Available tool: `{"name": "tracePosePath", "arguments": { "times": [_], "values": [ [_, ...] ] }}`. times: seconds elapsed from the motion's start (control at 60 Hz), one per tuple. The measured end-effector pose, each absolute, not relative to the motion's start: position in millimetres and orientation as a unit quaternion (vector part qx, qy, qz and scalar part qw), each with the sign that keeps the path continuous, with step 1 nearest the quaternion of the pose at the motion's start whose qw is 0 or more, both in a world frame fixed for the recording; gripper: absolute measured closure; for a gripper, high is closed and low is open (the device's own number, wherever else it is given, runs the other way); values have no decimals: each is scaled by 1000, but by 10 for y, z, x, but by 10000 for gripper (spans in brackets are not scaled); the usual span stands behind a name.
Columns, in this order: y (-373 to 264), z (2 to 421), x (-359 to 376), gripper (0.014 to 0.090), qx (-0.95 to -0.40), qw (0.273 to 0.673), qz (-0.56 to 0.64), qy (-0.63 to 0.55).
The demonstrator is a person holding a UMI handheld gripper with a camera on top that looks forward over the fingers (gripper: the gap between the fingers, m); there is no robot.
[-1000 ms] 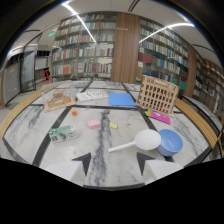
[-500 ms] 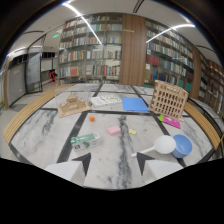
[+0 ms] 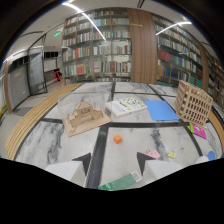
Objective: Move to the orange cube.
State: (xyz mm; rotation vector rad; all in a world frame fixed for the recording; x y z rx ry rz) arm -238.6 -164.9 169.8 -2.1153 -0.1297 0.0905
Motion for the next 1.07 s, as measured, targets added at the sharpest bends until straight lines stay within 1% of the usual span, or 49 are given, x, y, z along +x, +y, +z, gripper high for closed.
{"name": "tracePosePath", "arguments": {
  "times": [0.233, 0.467, 0.667, 1.067],
  "values": [
    [-773, 1206, -2575, 186, -885, 462, 16, -49],
    [-251, 775, -2574, 187, -897, 441, 2, -42],
    [-121, 493, -2583, 185, -906, 421, 2, -46],
    [-92, 417, -2551, 186, -909, 415, 1, -41]
  ]
}}
